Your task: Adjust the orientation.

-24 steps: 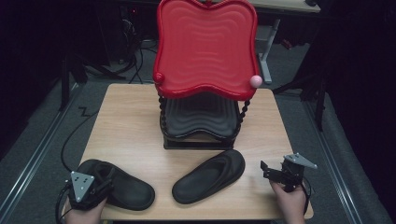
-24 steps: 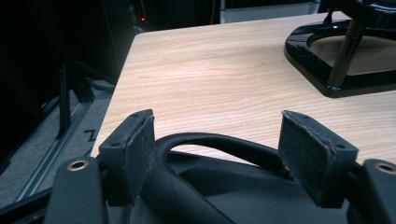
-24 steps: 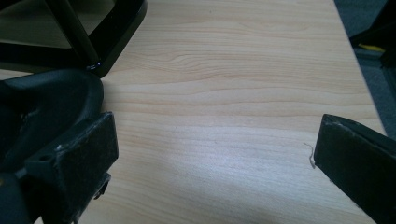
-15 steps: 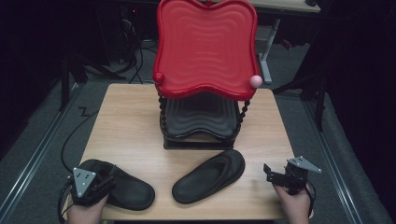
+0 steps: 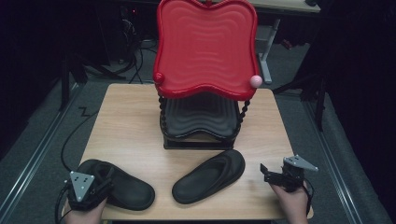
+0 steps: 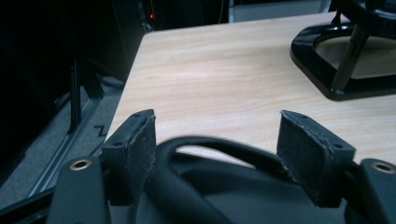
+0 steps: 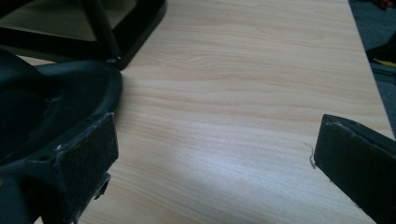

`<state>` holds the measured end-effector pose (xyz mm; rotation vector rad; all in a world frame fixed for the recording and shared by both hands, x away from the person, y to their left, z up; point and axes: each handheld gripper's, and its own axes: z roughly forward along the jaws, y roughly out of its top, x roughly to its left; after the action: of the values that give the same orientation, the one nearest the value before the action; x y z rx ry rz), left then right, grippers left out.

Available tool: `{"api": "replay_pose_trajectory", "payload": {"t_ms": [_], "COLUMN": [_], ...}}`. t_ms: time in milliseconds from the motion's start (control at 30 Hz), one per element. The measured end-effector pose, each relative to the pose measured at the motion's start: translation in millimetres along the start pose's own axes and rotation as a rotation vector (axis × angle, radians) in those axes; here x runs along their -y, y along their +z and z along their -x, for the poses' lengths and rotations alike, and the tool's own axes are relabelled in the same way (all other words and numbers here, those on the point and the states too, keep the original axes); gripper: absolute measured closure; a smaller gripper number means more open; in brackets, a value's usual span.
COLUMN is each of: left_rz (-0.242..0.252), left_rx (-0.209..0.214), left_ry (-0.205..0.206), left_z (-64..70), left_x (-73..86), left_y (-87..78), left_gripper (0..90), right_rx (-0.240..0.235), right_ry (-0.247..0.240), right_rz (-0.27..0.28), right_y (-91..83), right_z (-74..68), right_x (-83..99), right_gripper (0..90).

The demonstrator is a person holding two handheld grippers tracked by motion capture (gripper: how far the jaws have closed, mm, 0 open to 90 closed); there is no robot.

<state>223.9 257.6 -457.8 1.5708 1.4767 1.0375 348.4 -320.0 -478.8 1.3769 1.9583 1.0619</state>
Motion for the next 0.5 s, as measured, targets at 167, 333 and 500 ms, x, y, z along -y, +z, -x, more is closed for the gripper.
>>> {"api": "replay_pose_trajectory", "payload": {"t_ms": [167,333,500], "left_rz": [-0.063,-0.09,-0.141], "left_rx": [0.002,-0.007,-0.025], "left_ry": [-0.029,-0.031,-0.05], "left_z": [9.7,14.3,14.3], "left_x": [23.1,30.4,34.5], "left_y": [-15.1,-16.7,-6.5], "left_gripper": [30.2,30.6,35.0], "right_rx": [-0.025,-0.025,-0.018], "right_ry": [-0.003,-0.021,-0.048], "right_rz": [0.02,0.007,0.02], "right_y": [3.3,10.3,12.4], "right_z": [-6.5,-11.0,-14.4], "right_x": [-6.0,-7.7,-8.5], "right_gripper": [0.0,0.3,1.1]}}
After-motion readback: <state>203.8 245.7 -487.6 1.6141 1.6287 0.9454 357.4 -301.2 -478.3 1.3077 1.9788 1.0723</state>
